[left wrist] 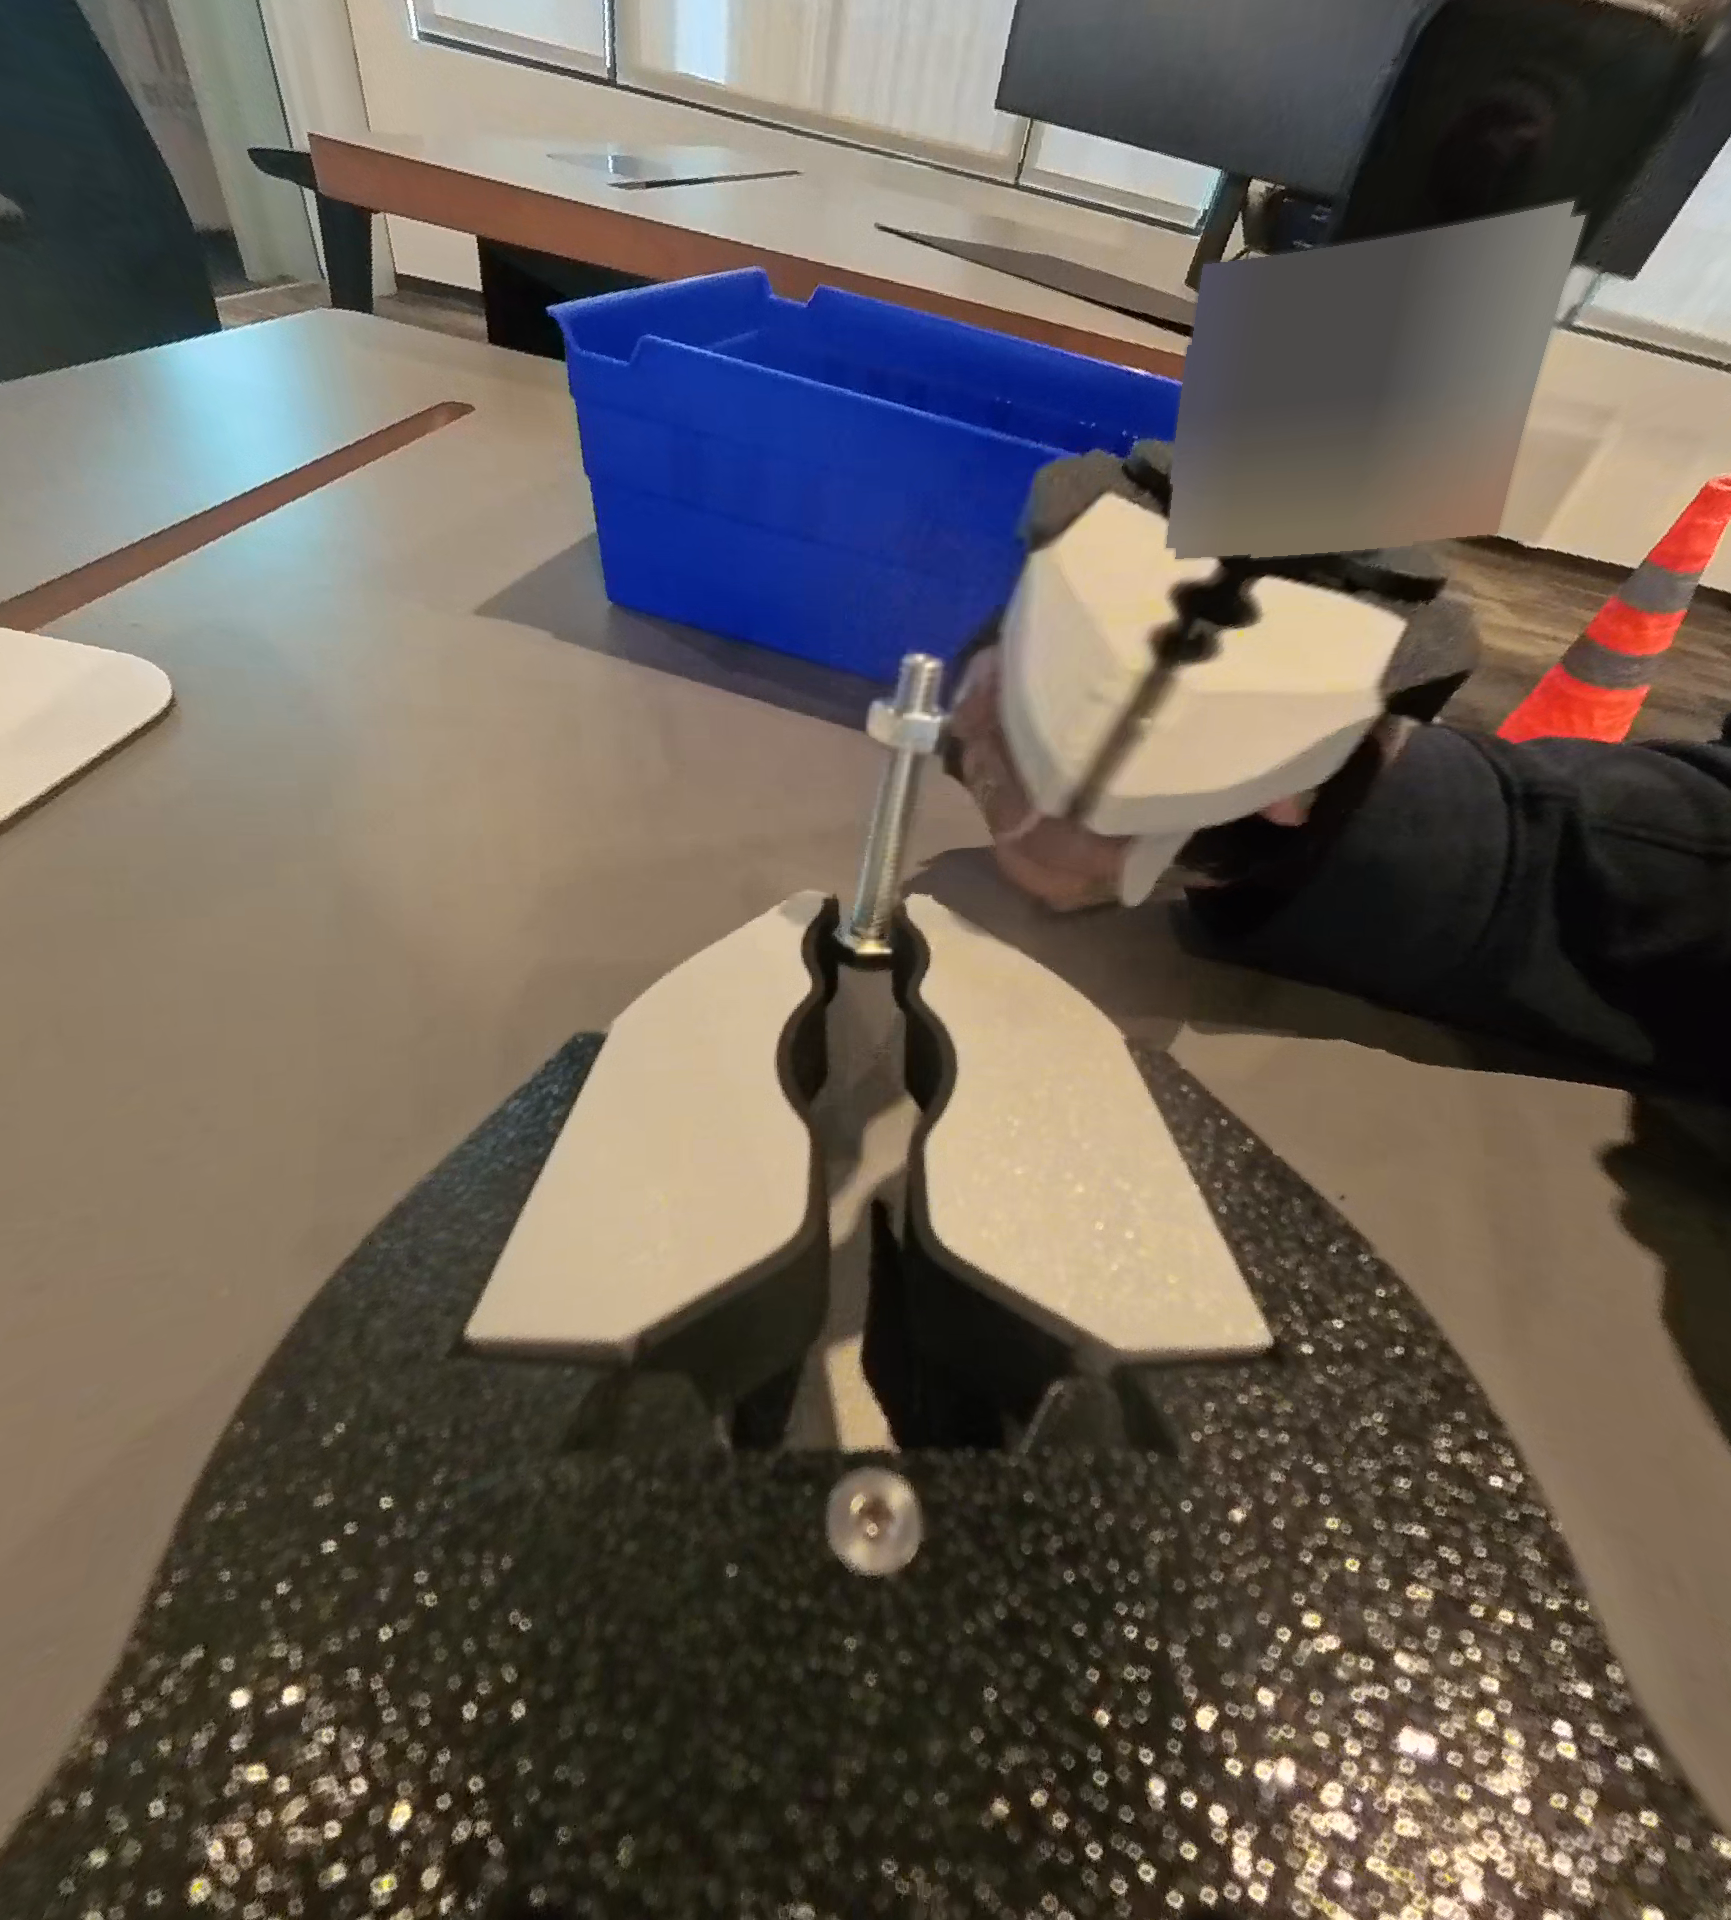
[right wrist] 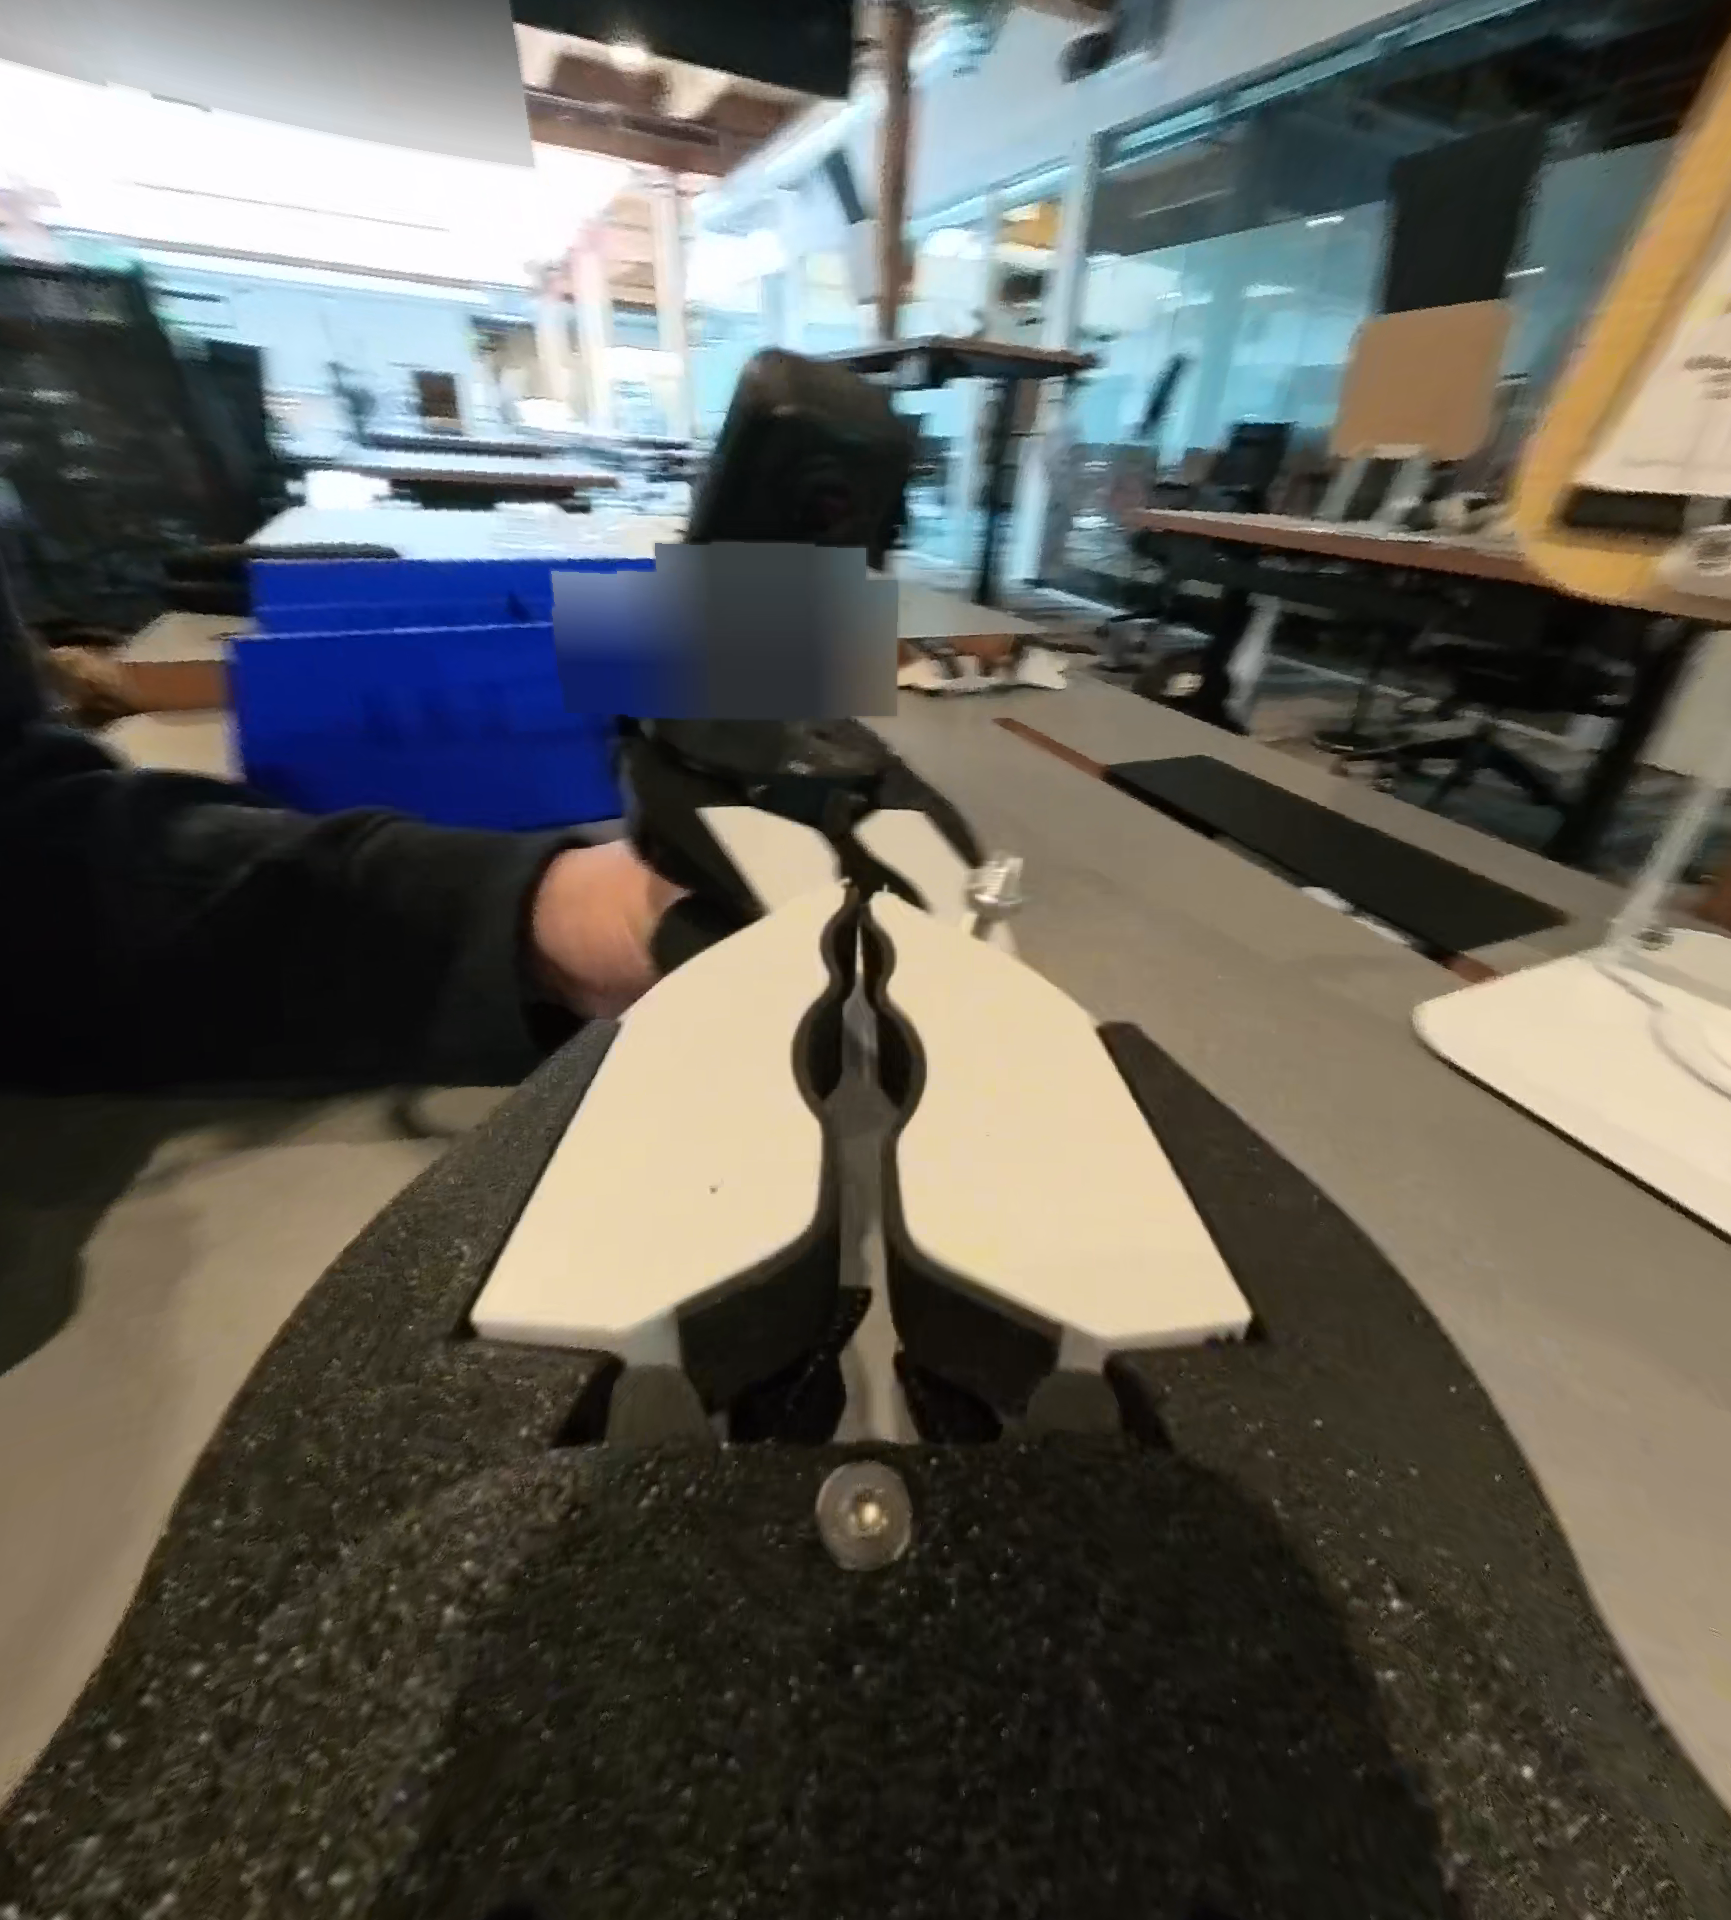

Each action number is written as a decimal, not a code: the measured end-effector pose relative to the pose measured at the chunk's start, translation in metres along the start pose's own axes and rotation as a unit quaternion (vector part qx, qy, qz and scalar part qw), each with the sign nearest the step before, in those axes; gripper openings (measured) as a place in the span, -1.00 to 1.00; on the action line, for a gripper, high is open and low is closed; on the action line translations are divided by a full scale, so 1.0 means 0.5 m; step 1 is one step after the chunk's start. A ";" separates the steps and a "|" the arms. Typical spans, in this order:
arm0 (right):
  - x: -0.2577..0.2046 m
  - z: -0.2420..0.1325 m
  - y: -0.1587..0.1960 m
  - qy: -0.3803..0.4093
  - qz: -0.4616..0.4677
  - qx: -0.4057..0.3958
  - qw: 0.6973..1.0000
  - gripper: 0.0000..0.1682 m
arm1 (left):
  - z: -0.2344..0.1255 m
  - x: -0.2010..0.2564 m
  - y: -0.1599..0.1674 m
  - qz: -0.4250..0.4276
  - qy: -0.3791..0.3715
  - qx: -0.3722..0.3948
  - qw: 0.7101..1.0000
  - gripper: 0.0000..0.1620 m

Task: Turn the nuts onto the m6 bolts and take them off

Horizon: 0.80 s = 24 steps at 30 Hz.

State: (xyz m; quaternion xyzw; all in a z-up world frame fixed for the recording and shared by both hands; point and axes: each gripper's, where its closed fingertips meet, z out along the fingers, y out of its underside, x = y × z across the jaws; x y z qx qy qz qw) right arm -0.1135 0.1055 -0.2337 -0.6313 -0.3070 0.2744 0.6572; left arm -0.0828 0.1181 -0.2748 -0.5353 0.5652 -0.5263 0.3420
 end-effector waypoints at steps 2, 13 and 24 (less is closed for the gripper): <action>0.000 -0.006 -0.009 -0.010 0.018 0.012 1.000 -0.99 | 0.000 0.000 0.000 0.000 0.000 0.000 1.000 -0.88; 0.039 0.013 0.023 0.068 0.019 -0.026 0.997 -0.76 | 0.004 0.010 0.000 0.005 0.013 -0.001 1.000 -0.88; 0.069 -0.027 -0.033 0.120 -0.015 -0.024 0.992 -0.94 | 0.012 -0.008 -0.022 -0.023 -0.024 0.038 0.999 0.57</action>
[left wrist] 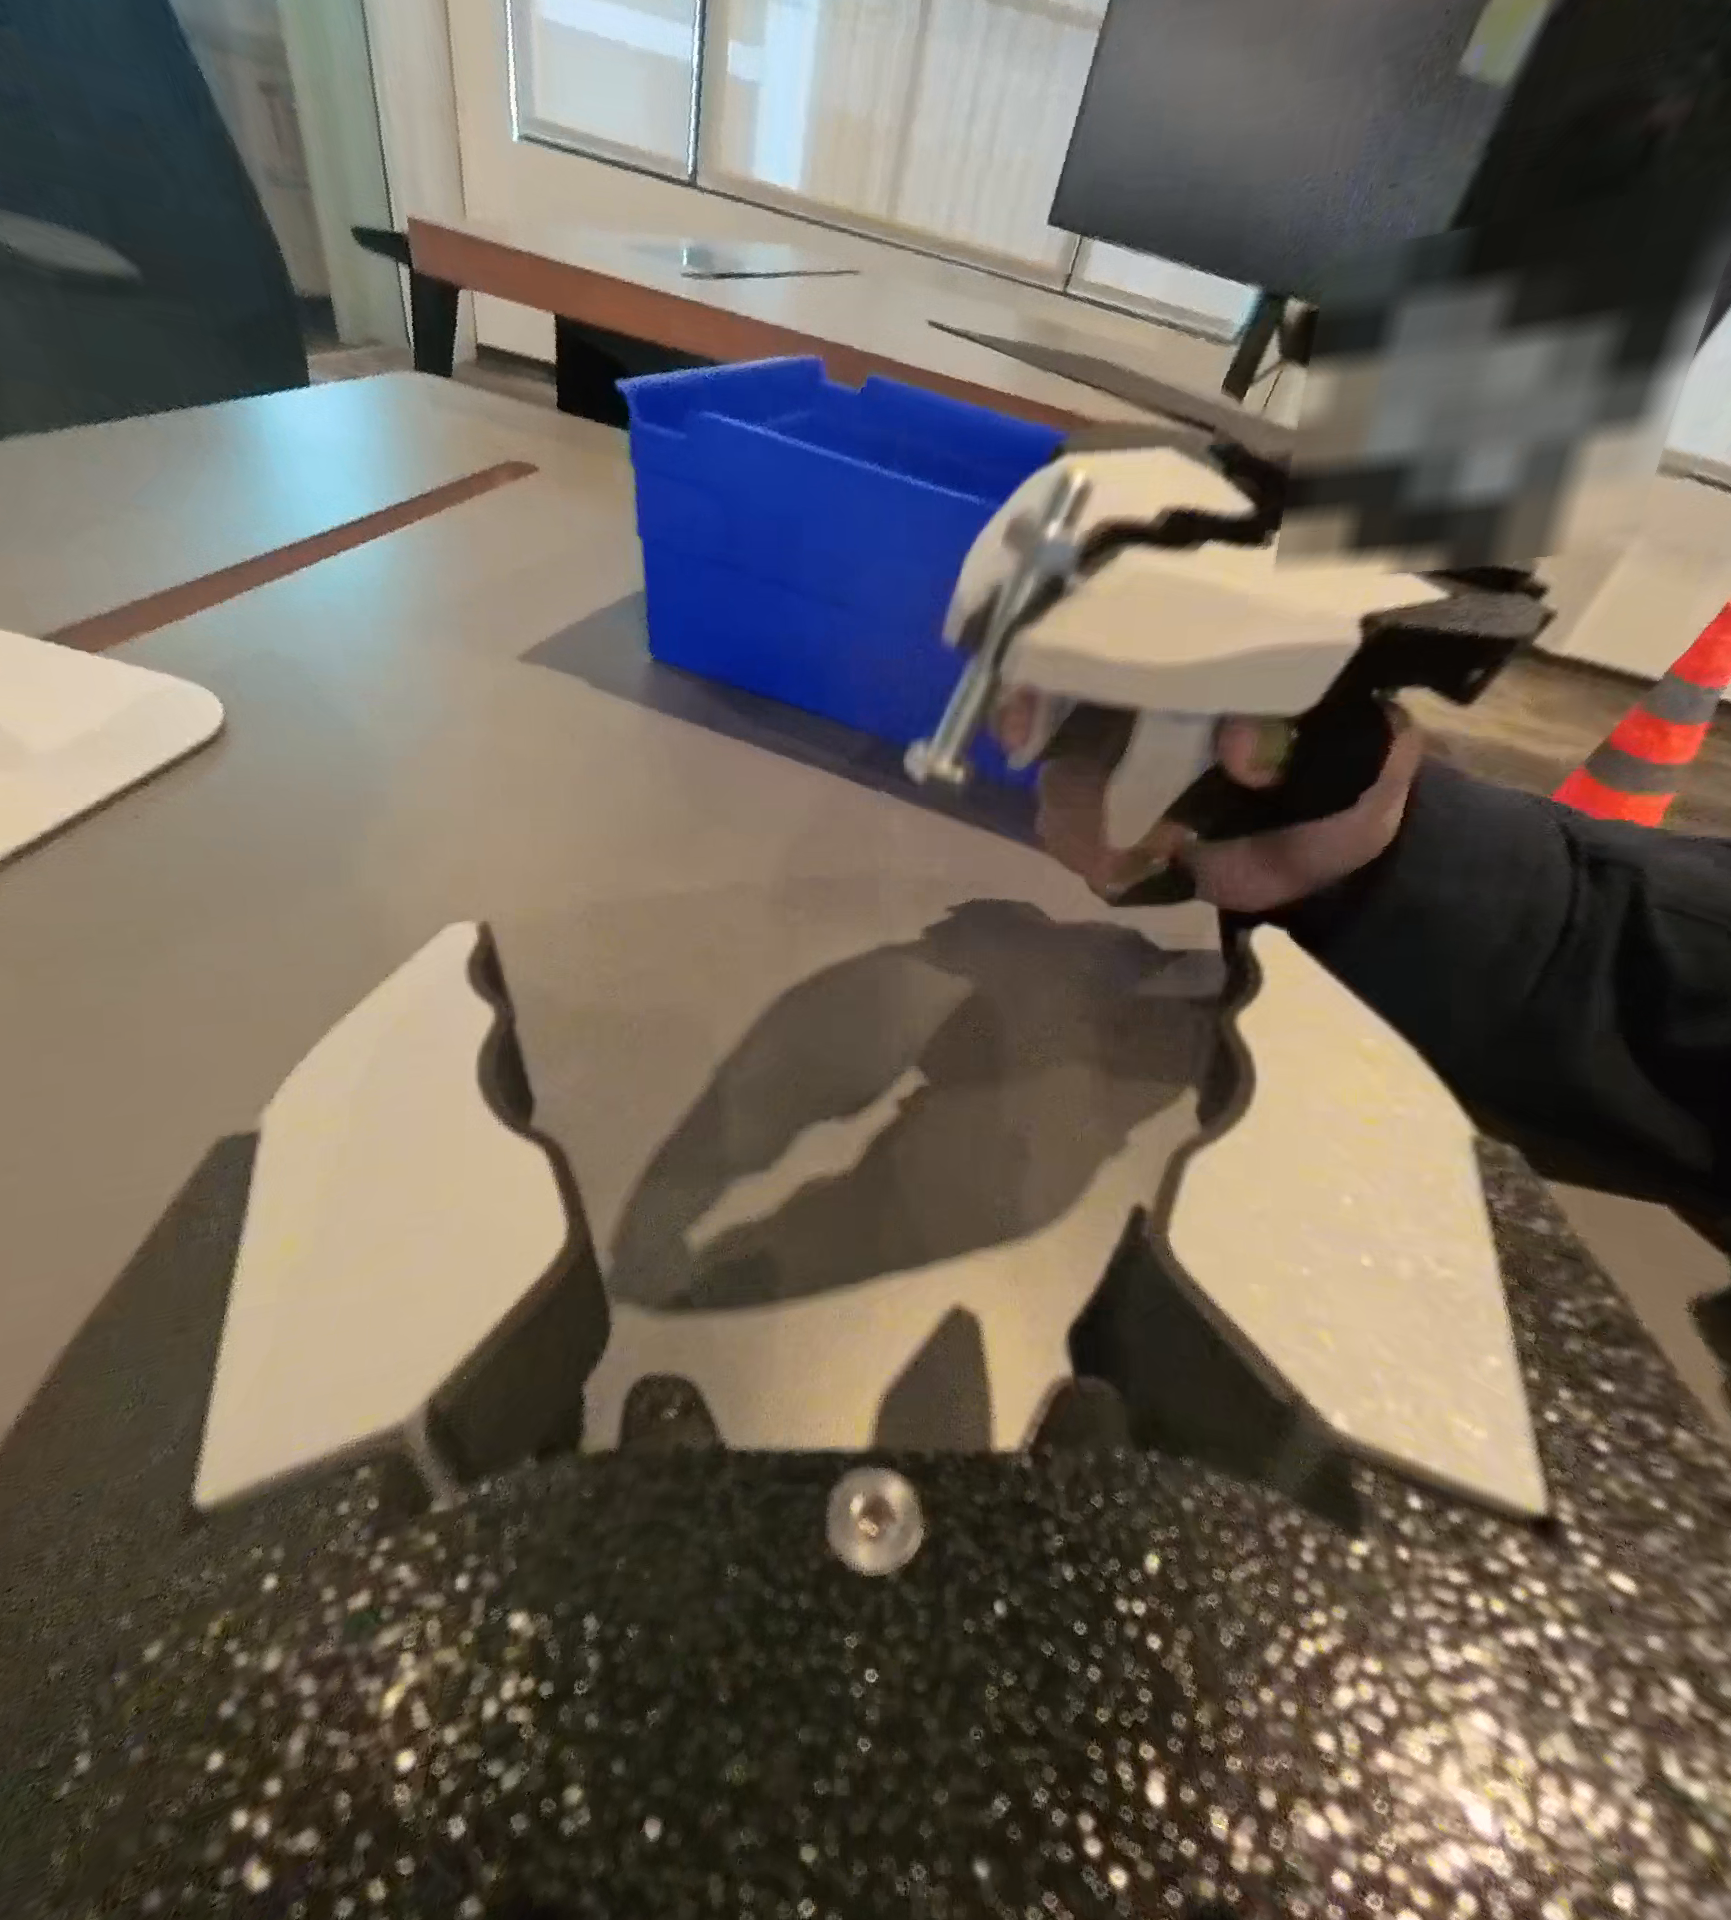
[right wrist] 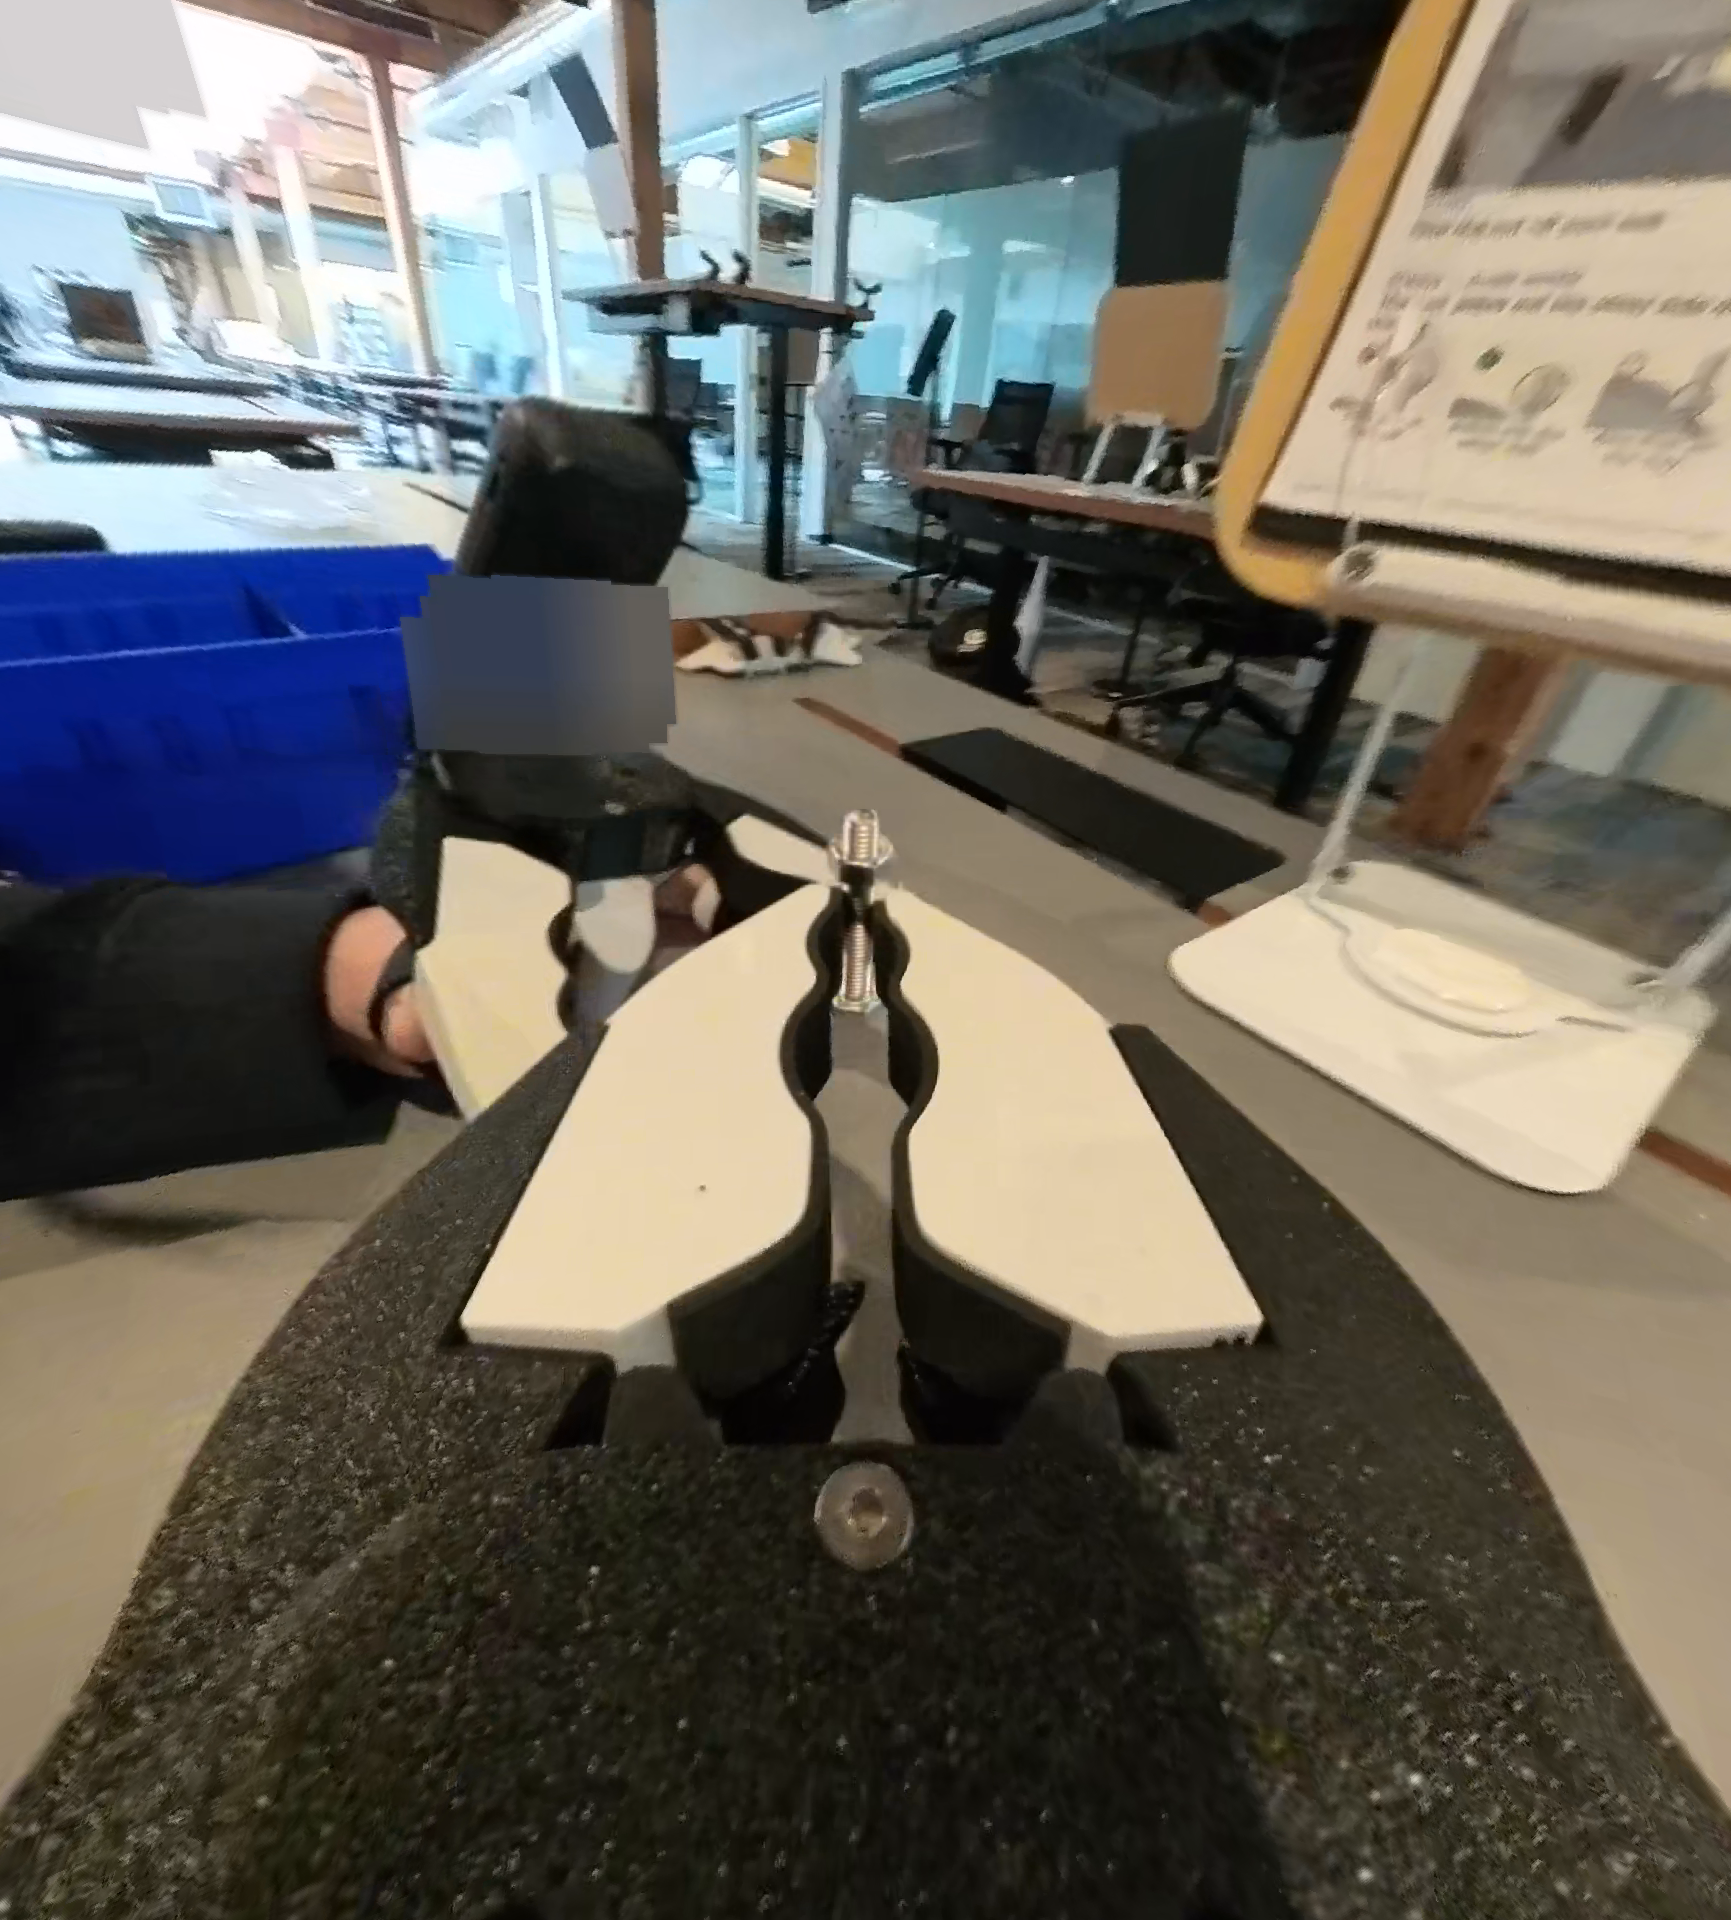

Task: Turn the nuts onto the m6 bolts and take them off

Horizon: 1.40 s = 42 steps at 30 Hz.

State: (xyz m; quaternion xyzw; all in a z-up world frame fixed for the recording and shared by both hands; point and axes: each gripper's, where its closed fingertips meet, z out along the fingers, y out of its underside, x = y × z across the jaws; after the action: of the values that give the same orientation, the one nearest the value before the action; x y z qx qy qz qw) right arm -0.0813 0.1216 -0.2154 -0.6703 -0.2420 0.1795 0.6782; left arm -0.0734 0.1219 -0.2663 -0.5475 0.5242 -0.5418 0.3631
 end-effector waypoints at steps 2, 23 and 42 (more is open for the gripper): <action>0.011 -0.029 -0.048 0.030 -0.031 0.007 0.999 -0.94 | -0.001 0.002 -0.010 0.005 -0.007 0.014 1.000 0.59; 0.285 -0.604 0.258 0.276 0.104 -0.693 0.658 -0.80 | 0.004 -0.016 -0.005 0.056 -0.056 -0.014 0.997 0.62; 0.111 -0.052 -0.031 0.271 -0.004 -0.125 0.954 -0.99 | -0.057 -0.092 -0.056 0.023 -0.183 0.065 0.981 -0.25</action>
State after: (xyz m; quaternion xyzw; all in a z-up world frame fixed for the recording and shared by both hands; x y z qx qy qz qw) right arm -0.0226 0.1312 -0.1949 -0.7724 -0.0723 -0.0436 0.6295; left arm -0.0901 0.1763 -0.2449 -0.6001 0.4255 -0.4570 0.5000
